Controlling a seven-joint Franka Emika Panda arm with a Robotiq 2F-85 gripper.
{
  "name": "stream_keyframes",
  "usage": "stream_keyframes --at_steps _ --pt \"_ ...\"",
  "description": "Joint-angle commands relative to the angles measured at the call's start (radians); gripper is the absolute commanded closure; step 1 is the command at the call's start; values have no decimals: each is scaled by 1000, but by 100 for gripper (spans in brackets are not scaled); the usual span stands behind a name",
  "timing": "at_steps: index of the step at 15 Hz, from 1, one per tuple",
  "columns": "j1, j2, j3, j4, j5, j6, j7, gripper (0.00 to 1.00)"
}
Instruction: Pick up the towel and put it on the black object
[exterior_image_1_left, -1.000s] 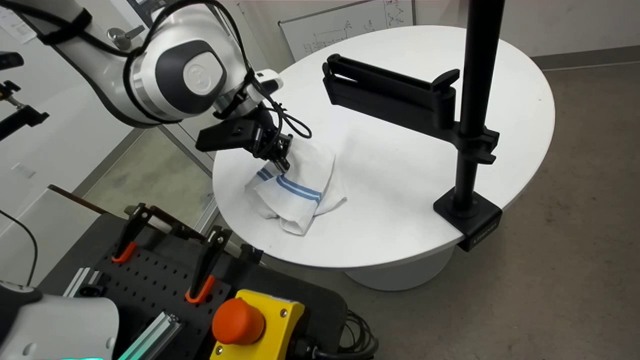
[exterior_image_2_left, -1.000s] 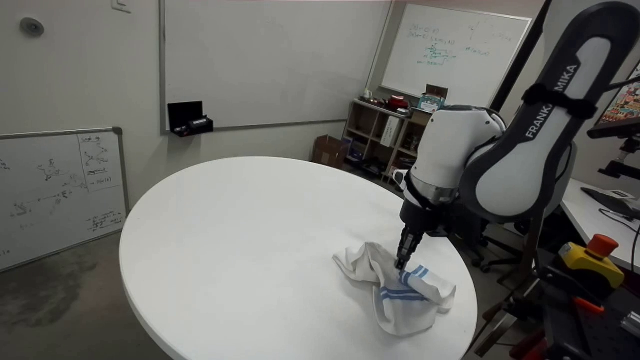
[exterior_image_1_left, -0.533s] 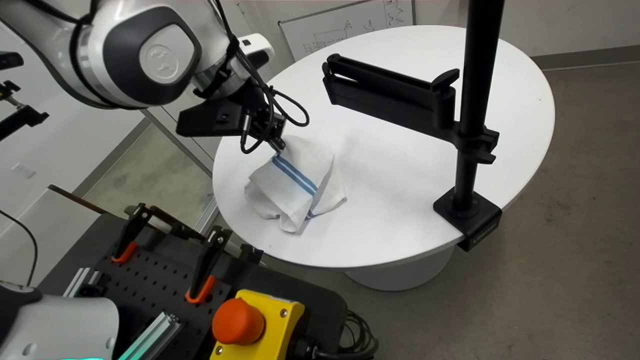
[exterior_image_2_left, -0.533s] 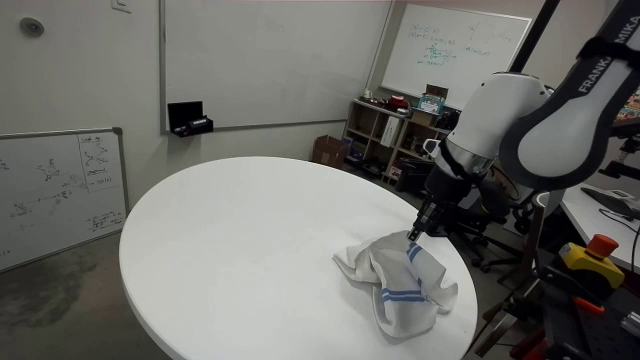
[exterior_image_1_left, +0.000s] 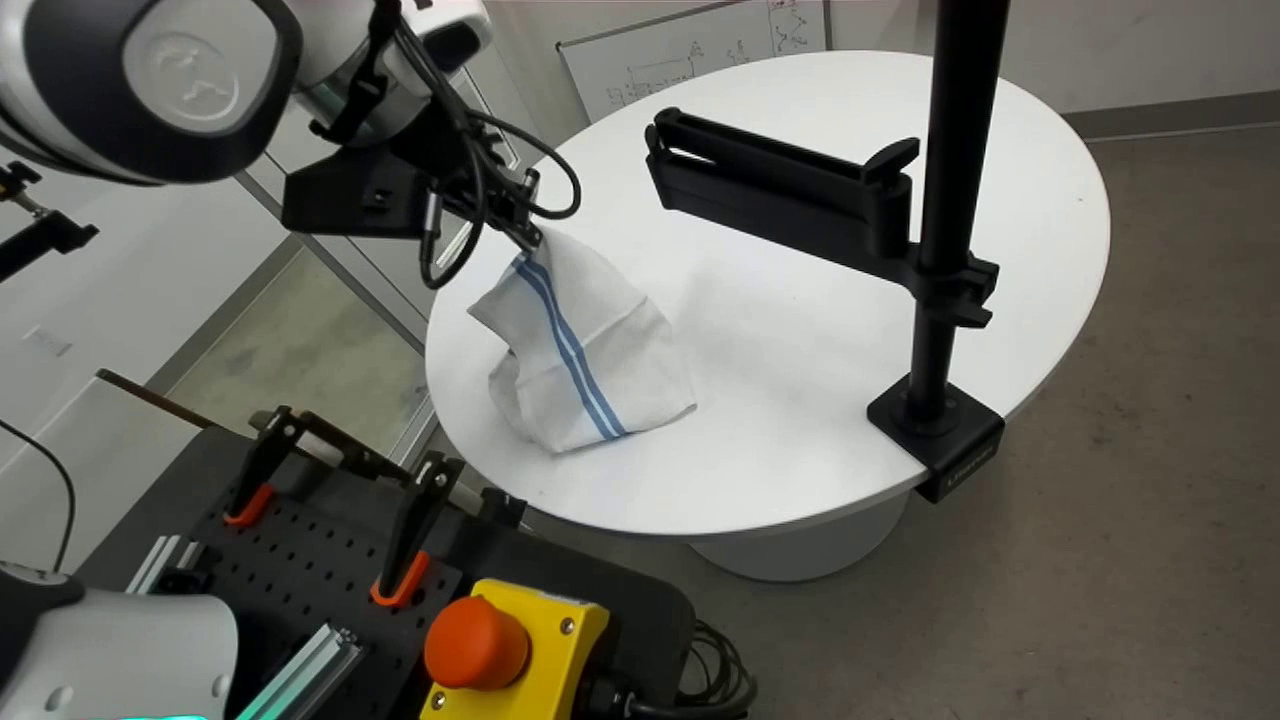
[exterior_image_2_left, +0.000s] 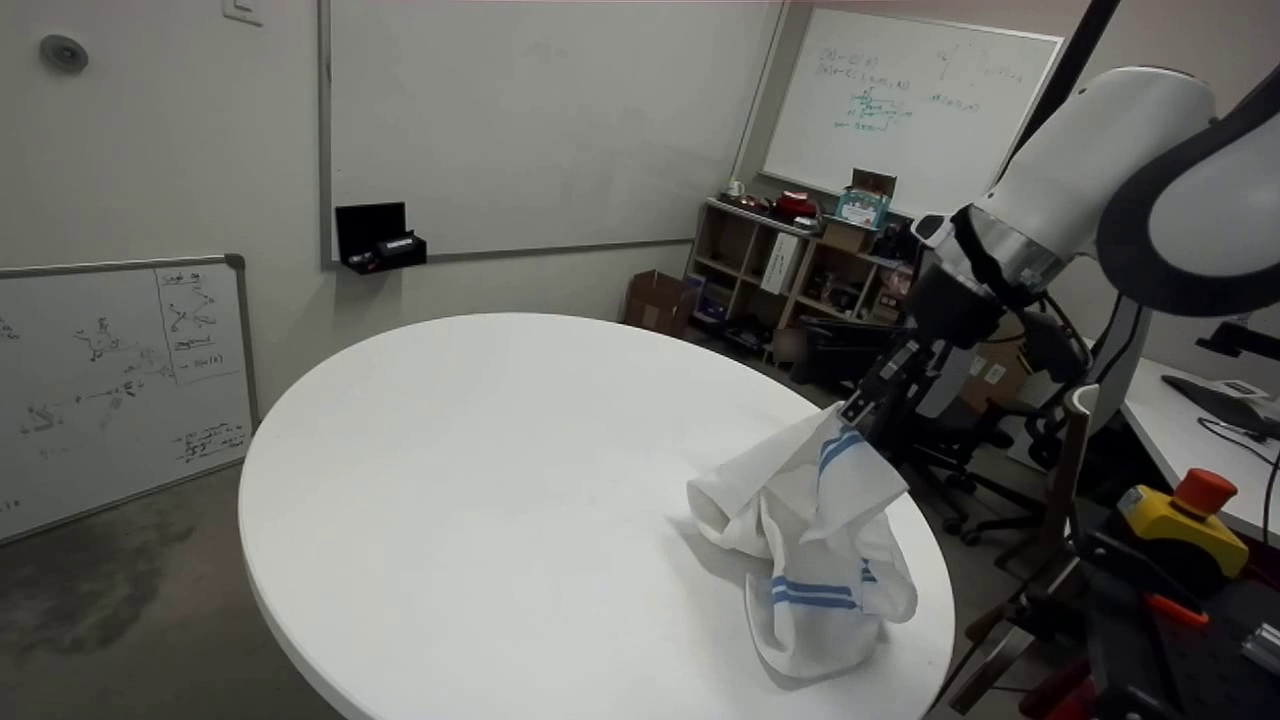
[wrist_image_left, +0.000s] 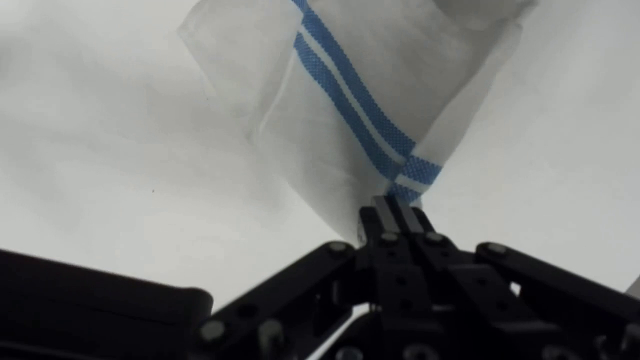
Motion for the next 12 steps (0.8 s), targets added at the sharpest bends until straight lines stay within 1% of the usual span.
stream_keyframes --at_steps 1,2,4,5,8,12 --pt "-233 -23 186 3 -43 29 23 100" --pt "-292 -22 232 8 -50 28 23 100" --pt "-439 -29 351 -14 -68 40 16 100" --pt "-501 -23 398 -3 -87 32 18 100" --pt "-677 -21 542 11 -140 -26 17 100" --pt "-931 -25 782 11 -181 -84 9 100"
